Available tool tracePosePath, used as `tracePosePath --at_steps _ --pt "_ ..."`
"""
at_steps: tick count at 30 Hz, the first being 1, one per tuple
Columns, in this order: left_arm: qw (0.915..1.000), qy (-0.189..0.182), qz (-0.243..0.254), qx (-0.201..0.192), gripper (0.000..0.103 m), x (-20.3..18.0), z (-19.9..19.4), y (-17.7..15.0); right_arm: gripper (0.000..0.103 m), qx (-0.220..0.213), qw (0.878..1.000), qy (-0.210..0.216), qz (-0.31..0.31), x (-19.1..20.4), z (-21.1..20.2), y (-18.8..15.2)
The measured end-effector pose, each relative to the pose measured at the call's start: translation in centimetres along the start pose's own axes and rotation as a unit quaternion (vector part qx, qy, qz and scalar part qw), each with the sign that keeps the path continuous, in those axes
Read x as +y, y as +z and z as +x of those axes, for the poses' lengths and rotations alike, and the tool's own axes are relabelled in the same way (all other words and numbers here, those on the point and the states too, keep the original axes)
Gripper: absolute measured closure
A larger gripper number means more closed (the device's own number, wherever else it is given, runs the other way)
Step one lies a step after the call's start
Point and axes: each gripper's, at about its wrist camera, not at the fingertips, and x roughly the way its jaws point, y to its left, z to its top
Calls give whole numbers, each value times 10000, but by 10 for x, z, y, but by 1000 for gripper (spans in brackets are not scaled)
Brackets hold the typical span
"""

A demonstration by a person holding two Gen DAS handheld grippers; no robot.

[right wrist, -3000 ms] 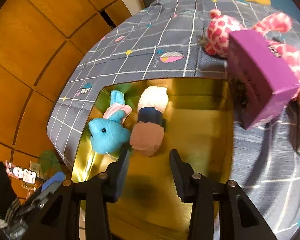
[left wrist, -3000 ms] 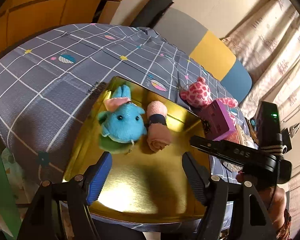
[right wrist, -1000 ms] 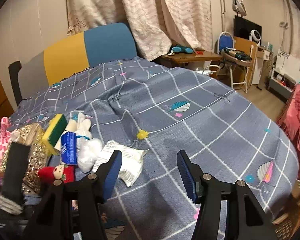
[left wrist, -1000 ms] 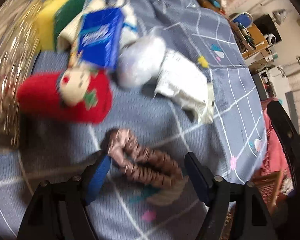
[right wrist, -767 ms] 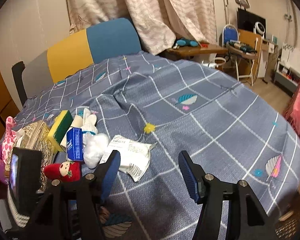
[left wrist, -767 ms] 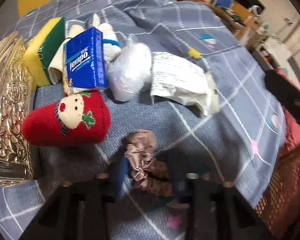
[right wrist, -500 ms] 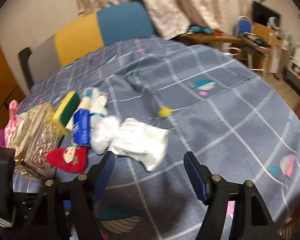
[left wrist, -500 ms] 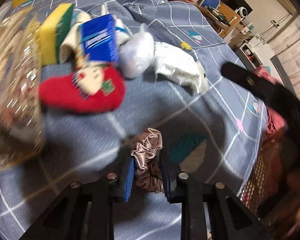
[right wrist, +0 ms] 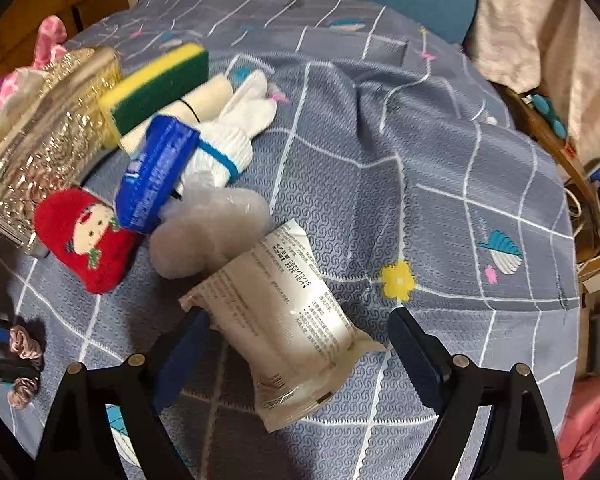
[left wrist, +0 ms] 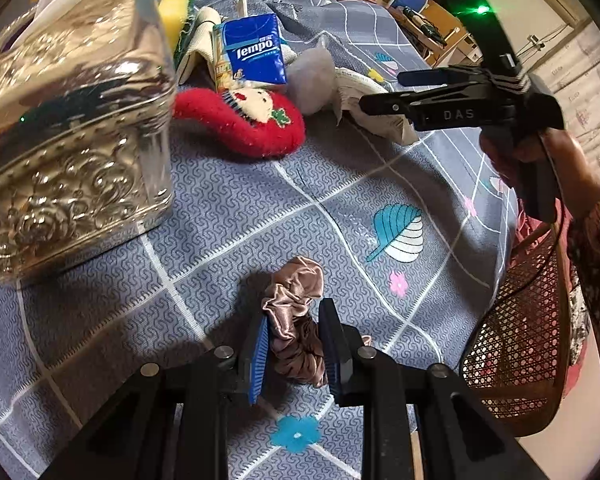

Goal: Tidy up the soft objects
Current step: 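Grasp and lift the brown scrunchie with the left tool while the right tool grasps the white packet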

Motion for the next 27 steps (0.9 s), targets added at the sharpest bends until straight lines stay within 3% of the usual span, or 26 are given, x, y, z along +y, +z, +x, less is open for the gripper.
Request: tracePosePath --at_steps 5,7,11,14,16,17,23,27 --pt "9999 -88 -127 -18 78 0 4 3 11 82 9997 176 111 5 12 1" --pt "9998 -91 -181 -39 75 -1 6 4 11 28 9999 -9 140 13 15 -3" --pt "9996 -105 -262 -78 56 -8 9 5 25 -179 9992 -307 157 28 11 -14" --pt "9997 -39 -221 -87 49 -17 12 6 29 -317 9962 -292 751 27 4 -24" --pt "9998 120 -107 -97 49 -24 15 7 31 -380 9911 -239 1250 25 -4 -30" --pt "9997 217 -19 -113 50 -27 16 7 33 -423 9890 -176 1410 24 -7 -33" --pt "9971 675 223 -261 82 -29 18 6 38 -639 9687 239 2388 37 -29 -56" --pt "9989 296 -216 -301 89 -9 10 4 39 -828 9673 251 2384 46 -32 -63"
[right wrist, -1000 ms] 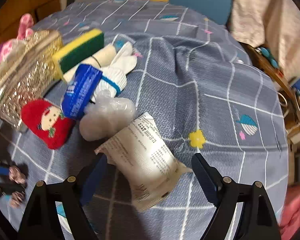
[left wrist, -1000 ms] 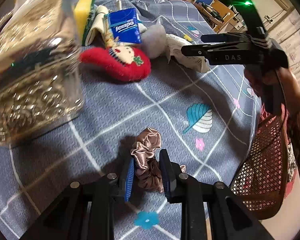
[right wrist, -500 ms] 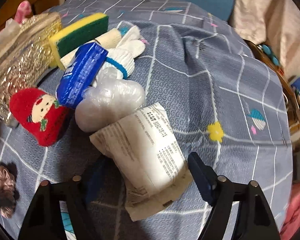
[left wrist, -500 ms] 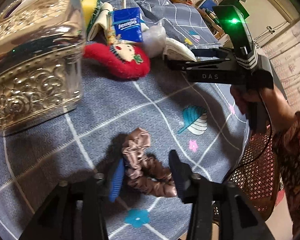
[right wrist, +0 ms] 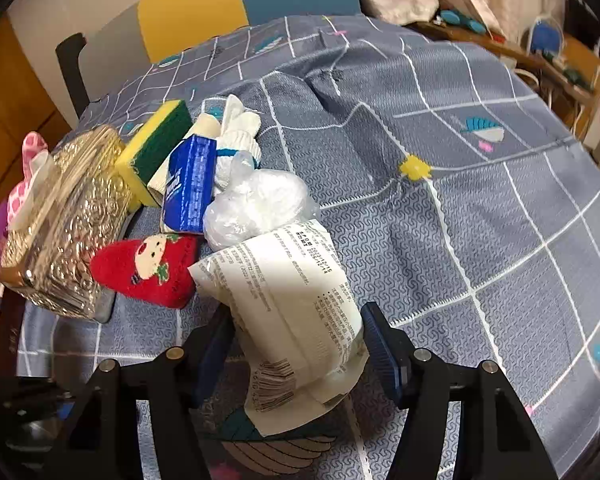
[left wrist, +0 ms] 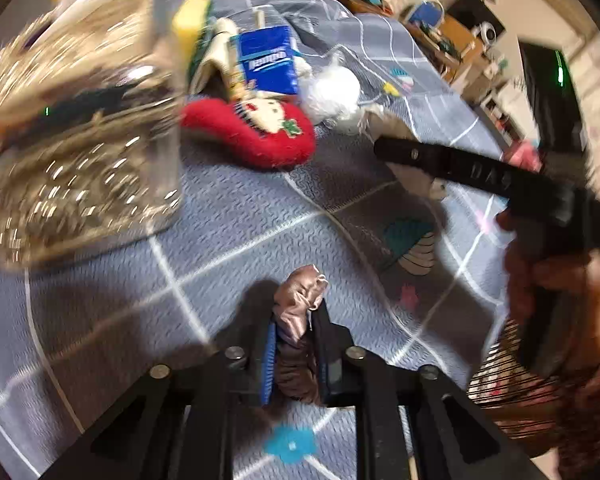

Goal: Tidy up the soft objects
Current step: 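Grasp and lift the brown scrunchie with the left tool while the right tool grasps the white packet, then drop the scrunchie into the gold tray with the left tool while the right tool carries the packet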

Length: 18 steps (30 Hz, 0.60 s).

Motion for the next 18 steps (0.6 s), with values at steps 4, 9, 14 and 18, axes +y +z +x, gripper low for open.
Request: tracePosePath --at_steps 4,9,14,18 --pt "9998 -91 -36 -145 89 9 -21 -11 38 39 9999 -32 -138 2 2 1" --pt "9992 -148 4 -359 89 14 -49 -22 33 68 9983 -181 -544 14 9 1" --pt "9982 -187 -128 -551 89 25 -75 -26 39 70 9964 -329 -779 22 14 -4" --pt "9961 -151 -329 -806 89 48 -104 -31 42 28 9970 -344 -686 22 11 -7"
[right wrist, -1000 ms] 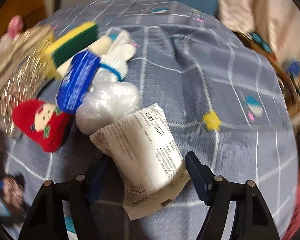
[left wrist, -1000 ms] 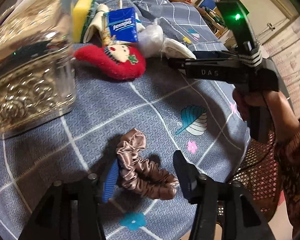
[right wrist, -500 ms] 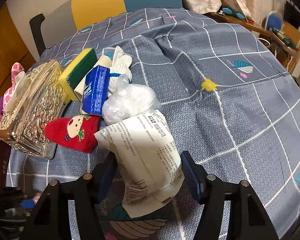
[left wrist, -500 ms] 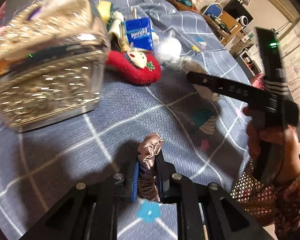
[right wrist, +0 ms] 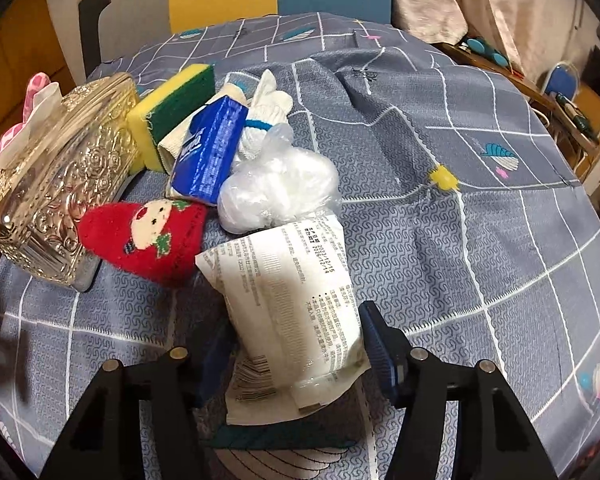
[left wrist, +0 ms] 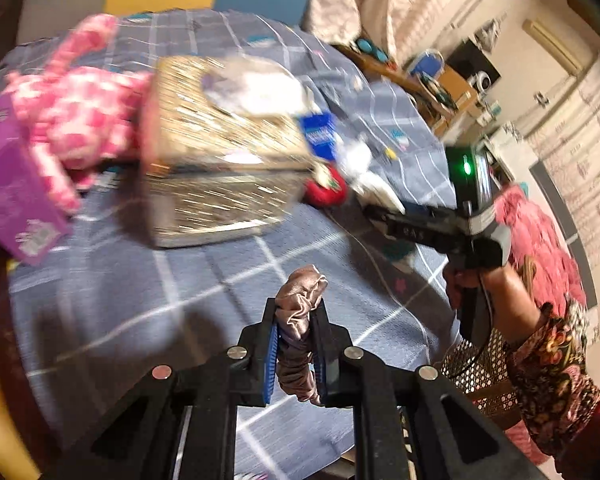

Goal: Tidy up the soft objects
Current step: 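Drop the scrunchie into the gold tray with the left tool while the right tool carries the packet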

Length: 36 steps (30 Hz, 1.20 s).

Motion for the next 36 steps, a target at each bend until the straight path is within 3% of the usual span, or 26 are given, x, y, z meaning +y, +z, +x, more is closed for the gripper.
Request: tracePosePath --at_steps 8,14,23,32,34,36 --pt "9936 402 -816 -666 89 79 -69 -7 45 -264 9985 294 384 -4 -9 3" --pt "9836 834 -1381 -808 89 146 -93 -13 45 -460 9951 388 790 -8 -21 -1" --pt "9744 1361 -1726 -475 89 225 -85 -12 45 -695 9871 470 1360 -12 -52 -9" --pt "9680 1899 -1638 99 89 272 -67 -11 45 -1191 9774 1030 1414 30 -112 -18" --pt "9673 1893 -1683 143 82 282 -66 -10 45 -1273 9771 1114 1293 46 -124 -19" --pt "9663 1899 -1736 117 65 289 -69 -7 45 -1342 9765 1206 1180 63 -134 -20"
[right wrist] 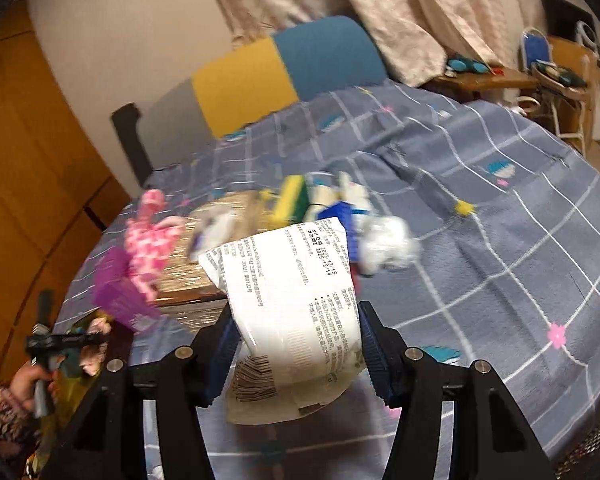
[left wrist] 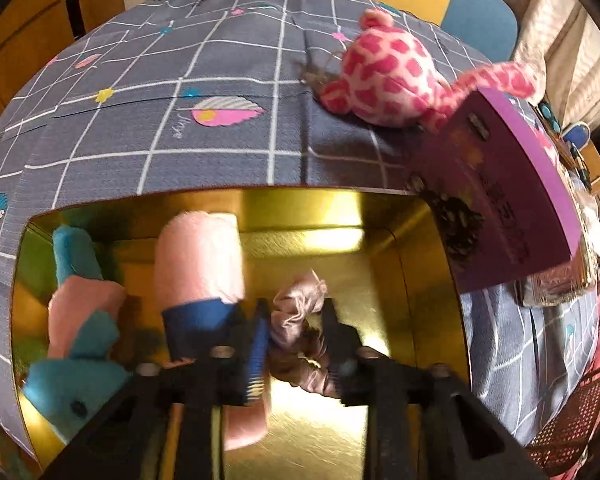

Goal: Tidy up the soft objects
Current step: 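Drop the scrunchie into the gold tray with the left tool while the right tool carries the packet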

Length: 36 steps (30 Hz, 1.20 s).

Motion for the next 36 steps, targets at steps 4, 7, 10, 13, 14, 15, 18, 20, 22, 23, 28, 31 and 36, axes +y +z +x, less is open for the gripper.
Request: tracePosePath --at_steps 4,7,10,13,14,15,18,20,22,23,28,31,36 --pt "9997 -181 -115 -129 59 7 -13 5 45 19 9993 366 -41 33 -8 -6" --pt "9986 -395 -257 -233 59 10 -29 3 45 154 9977 631 -211 63 -9 -13" --pt "9945 -733 -403 -628 59 13 -54 -7 45 295 9935 985 -483 100 -8 -21" --pt "9886 -928 -605 -1023 59 18 -79 -22 45 527 9863 1355 -778 140 1 -29" --pt "9855 -967 -730 -1192 59 21 -88 -30 45 607 9827 1486 -929 158 7 -32" --pt "9833 -999 -813 -1286 59 23 -91 -33 45 644 9804 1555 -1023 168 9 -35" --pt "9766 -1139 -1077 -1474 59 32 -104 -51 45 813 9715 1792 -1320 207 23 -42" --pt "9738 -1222 -1190 -1502 59 39 -108 -65 45 963 9658 1936 -1428 231 35 -48" --pt "9721 -1199 -1278 -1562 59 45 -113 -79 45 1086 9623 2004 -1487 250 44 -54" --pt "9719 -1181 -1278 -1585 59 47 -114 -84 45 1163 9606 2024 -1512 261 51 -58" --pt "9715 -935 -1192 -1821 59 55 -127 -109 45 1347 9595 1854 -1637 304 79 -74" --pt "9702 -866 -1197 -1923 59 59 -132 -119 45 1336 9633 1598 -1694 327 99 -80" --pt "9652 -895 -1428 -1998 59 76 -138 -135 44 1374 9683 1168 -1730 352 133 -86"
